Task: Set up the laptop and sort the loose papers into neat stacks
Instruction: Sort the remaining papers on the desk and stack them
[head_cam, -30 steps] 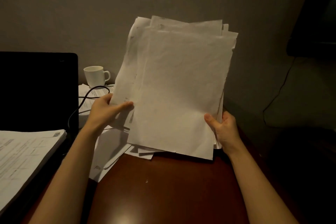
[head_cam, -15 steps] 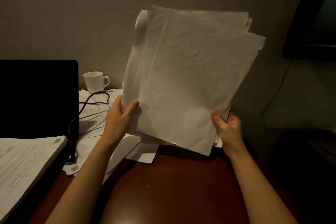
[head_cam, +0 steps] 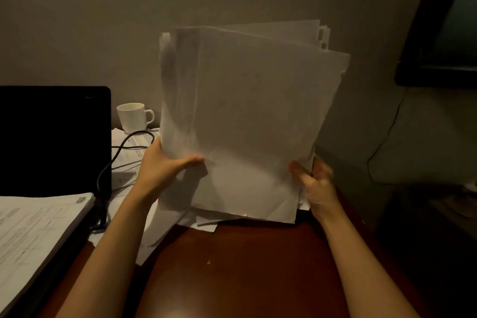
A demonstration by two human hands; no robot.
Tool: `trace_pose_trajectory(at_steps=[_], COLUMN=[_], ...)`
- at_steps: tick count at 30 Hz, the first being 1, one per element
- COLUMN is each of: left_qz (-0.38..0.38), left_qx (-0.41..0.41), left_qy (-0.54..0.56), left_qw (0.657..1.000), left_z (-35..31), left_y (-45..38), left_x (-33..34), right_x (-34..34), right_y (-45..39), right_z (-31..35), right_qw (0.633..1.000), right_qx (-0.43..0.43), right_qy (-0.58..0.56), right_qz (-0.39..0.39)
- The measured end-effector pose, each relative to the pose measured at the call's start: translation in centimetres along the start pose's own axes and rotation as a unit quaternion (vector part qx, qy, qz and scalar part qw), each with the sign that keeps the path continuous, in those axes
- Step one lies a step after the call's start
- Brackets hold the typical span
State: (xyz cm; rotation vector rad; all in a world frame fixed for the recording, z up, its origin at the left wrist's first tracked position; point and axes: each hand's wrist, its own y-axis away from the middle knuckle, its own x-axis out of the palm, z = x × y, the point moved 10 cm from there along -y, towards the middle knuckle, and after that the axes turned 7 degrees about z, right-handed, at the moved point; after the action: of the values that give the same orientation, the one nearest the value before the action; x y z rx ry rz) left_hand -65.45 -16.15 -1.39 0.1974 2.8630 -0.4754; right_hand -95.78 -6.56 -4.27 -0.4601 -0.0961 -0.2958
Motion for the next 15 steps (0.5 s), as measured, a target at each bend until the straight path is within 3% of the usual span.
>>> trace_pose_trajectory(at_steps=[6,15], left_qz=[0.010,-0.034], left_qx=[0.012,0.078], left_qy=[0.086,0.083], left_qw=[0.996,0.993], left_z=[-0.8,-2.4], left_y=[0.7,2.0], left_x=[1.2,3.4], right_x=[-0.4,-0.6], right_y=[0.1,0.6], right_z=[0.1,0.7], right_qw=[1.000,0.998], right_qx=[0.002,0.021], right_qy=[-0.002,0.009], right_qz=[-0.015,-0.058])
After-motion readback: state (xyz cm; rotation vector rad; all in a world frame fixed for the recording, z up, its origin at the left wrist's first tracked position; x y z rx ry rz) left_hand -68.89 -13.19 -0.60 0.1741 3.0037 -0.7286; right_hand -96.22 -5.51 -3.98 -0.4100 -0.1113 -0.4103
